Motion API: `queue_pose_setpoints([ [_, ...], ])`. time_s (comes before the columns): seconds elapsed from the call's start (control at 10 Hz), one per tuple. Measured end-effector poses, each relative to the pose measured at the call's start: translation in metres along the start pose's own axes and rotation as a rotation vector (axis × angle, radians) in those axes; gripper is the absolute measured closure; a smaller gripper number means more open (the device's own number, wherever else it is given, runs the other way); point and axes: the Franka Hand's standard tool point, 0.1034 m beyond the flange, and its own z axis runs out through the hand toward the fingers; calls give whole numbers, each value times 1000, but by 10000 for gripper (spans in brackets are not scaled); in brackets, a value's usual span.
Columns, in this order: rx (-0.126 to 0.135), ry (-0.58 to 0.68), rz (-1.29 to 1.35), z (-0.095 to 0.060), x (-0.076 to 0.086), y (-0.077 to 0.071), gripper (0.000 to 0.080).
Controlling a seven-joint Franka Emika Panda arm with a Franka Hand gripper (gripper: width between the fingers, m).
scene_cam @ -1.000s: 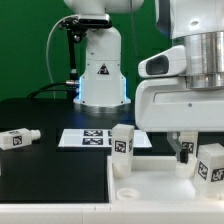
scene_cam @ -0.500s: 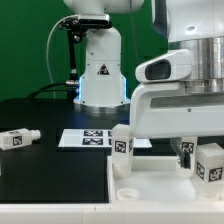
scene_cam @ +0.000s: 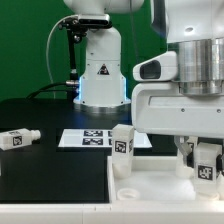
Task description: Assemble square table
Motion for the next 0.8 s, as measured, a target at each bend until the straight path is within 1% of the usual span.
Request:
queue_pose_setpoints([
  [0.2,-18,17,458,0,-3,3,515],
  [0.3,-14,7,663,0,-2,5,515],
  [0.4,-8,-22,802,0,-1,8,515],
  [0.7,-7,-19,737,0,-2,8,514],
  [0.8,-11,-12,546,-2,-1,6,419],
])
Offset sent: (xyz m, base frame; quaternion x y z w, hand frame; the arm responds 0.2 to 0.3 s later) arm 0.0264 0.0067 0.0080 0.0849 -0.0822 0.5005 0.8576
